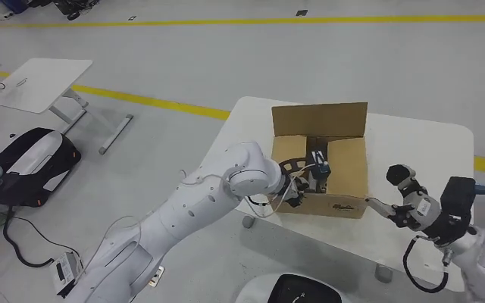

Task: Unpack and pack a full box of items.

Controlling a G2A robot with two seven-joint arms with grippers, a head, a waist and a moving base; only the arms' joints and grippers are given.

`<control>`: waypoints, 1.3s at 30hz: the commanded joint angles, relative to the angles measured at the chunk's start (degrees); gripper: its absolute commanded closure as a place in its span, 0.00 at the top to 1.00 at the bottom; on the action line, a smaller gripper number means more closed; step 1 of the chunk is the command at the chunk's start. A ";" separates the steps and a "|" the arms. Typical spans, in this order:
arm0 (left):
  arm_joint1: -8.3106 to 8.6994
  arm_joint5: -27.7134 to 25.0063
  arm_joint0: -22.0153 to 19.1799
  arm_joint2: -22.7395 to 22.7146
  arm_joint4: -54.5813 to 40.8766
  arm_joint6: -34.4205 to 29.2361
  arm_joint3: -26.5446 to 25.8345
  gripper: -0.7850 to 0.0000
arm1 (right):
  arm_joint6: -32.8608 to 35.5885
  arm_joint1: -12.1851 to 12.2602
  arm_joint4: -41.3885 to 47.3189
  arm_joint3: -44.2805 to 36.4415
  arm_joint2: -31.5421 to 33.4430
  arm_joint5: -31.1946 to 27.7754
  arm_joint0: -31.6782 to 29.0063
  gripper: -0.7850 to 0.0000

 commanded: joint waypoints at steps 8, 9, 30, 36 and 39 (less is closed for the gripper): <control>0.61 -1.11 2.02 -0.08 -1.01 -2.07 -2.35 1.00 | 4.36 0.22 9.87 2.22 -0.47 10.17 2.23 0.00; 0.66 -1.33 2.20 -0.01 -1.47 -2.45 -2.50 1.00 | 4.55 0.16 10.40 2.59 -0.96 11.28 2.48 0.00; 2.21 -2.22 2.68 -4.86 -11.55 -3.38 -3.07 1.00 | 14.55 -0.12 4.56 9.48 -12.31 6.73 5.92 0.00; 2.70 -2.10 3.00 -7.14 -13.46 -0.71 -2.97 1.00 | 15.14 0.10 -0.25 9.78 -13.71 4.96 6.02 0.00; 2.88 -1.52 2.83 -7.60 -10.77 0.56 -3.37 1.00 | 15.48 0.09 -2.60 10.41 -14.79 4.55 6.50 0.00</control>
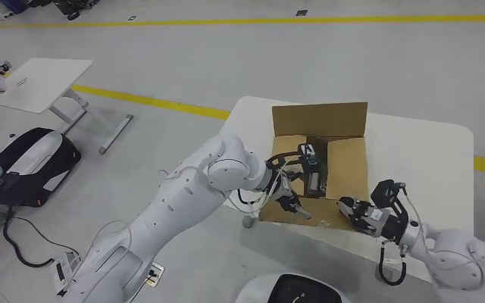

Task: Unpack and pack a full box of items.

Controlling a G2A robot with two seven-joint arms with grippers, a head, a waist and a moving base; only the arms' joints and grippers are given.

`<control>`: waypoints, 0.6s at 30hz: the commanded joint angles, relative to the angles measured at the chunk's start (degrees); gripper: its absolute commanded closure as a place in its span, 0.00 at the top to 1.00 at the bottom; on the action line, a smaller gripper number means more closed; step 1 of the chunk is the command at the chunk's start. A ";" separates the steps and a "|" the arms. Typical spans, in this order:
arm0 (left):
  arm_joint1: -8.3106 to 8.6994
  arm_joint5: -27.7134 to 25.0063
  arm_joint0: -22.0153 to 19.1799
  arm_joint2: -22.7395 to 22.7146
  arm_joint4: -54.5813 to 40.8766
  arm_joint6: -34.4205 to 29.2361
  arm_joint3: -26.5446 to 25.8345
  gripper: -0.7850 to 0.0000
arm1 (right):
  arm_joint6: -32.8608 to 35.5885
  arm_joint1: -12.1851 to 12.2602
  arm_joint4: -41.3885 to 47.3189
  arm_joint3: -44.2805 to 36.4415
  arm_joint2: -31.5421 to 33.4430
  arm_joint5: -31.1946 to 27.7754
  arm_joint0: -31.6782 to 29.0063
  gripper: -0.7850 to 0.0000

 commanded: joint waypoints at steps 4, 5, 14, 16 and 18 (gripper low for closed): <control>0.06 1.17 0.44 0.53 3.40 2.69 -0.25 1.00 | -1.67 -0.29 -4.21 1.92 -2.24 0.51 1.23 0.00; 0.04 1.50 0.46 0.68 3.46 2.93 -0.13 1.00 | -2.00 -0.34 -5.24 2.21 -2.64 0.75 1.48 0.00; -0.04 3.31 0.48 1.23 5.27 5.86 0.54 1.00 | -8.28 -0.81 -9.58 4.09 -4.63 1.32 2.53 0.00; -0.04 3.85 0.49 1.06 5.25 6.56 0.70 1.00 | -12.90 -0.70 -8.98 3.24 -2.68 1.65 2.06 0.00; -0.05 4.68 0.60 0.68 4.60 7.59 0.87 1.00 | -17.30 -0.39 -8.64 1.86 0.26 2.95 0.68 0.00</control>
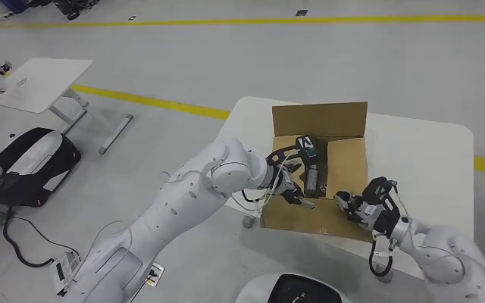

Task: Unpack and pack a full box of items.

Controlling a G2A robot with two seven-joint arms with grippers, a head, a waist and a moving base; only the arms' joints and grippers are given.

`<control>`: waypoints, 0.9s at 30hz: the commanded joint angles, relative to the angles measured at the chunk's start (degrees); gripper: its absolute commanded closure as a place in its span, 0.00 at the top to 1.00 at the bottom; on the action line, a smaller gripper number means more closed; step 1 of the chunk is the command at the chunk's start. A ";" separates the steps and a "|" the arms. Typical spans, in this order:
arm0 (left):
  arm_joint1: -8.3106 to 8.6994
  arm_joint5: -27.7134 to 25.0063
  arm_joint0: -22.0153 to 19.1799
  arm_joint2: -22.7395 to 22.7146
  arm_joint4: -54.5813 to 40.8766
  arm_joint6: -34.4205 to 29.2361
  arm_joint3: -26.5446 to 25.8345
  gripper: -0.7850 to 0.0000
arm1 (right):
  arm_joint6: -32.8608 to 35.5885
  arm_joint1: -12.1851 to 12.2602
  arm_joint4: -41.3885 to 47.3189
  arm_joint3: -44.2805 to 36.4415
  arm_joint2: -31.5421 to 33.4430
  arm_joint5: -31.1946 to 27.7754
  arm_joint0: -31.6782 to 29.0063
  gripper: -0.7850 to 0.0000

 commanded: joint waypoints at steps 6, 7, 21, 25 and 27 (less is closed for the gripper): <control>-0.31 5.43 0.31 -0.71 -2.69 3.69 1.24 1.00 | -12.16 0.87 0.14 -3.56 11.38 15.03 -6.40 0.00; -0.42 6.03 0.36 -0.52 -3.12 4.31 1.54 1.00 | -12.37 0.83 0.63 -3.07 11.82 16.88 -6.84 0.00; -1.99 10.92 -2.94 3.55 -0.50 7.58 5.10 1.00 | -12.14 -1.68 -2.21 9.07 0.71 18.55 -1.30 0.00; -1.99 10.92 -2.94 3.55 -0.50 7.58 5.10 1.00 | -11.36 -1.92 -3.12 9.34 -0.97 15.04 -0.86 0.00; -1.99 10.92 -2.94 3.55 -0.50 7.58 5.10 1.00 | -10.93 -1.90 -3.62 9.10 -1.24 13.44 -0.97 0.00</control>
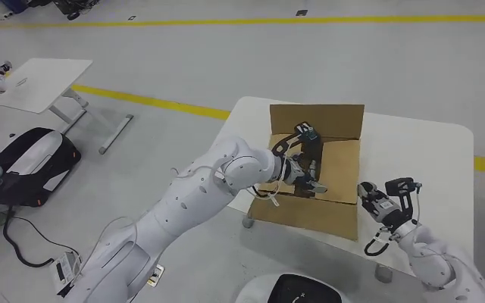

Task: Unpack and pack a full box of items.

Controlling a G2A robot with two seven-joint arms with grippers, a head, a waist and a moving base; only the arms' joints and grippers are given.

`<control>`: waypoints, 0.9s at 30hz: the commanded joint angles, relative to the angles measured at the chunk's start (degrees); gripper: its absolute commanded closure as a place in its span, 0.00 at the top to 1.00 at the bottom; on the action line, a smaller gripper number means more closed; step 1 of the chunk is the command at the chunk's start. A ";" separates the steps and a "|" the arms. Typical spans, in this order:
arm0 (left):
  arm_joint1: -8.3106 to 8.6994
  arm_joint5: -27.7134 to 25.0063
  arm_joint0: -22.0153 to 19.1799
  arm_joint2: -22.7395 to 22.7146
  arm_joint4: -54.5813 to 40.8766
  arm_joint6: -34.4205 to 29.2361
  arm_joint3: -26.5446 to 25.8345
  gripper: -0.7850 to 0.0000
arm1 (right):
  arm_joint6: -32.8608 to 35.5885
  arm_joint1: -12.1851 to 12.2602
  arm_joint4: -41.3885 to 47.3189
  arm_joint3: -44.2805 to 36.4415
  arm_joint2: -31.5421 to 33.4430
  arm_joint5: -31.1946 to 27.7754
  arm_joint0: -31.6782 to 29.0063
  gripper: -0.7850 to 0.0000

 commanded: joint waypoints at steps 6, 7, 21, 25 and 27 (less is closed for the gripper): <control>0.01 0.09 0.11 -0.03 0.32 0.35 0.01 1.00 | 0.21 0.34 -0.60 -1.75 1.27 -2.09 -1.46 0.00; 0.08 0.54 0.27 0.09 3.12 1.30 -0.09 1.00 | 0.03 0.46 -0.56 -2.21 1.95 -1.89 -1.73 0.00; -4.04 13.99 -4.66 12.49 24.98 1.85 9.43 1.00 | 0.05 1.68 0.01 -8.37 9.34 -0.79 -4.41 0.00; -5.78 16.71 -6.86 15.59 28.42 -0.82 13.81 1.00 | 0.14 1.66 -0.39 -8.97 9.27 -0.66 -4.83 0.00; -6.53 17.41 -7.66 16.87 30.30 -1.76 15.31 1.00 | 0.22 1.62 -0.47 -8.90 9.10 -0.75 -4.87 0.00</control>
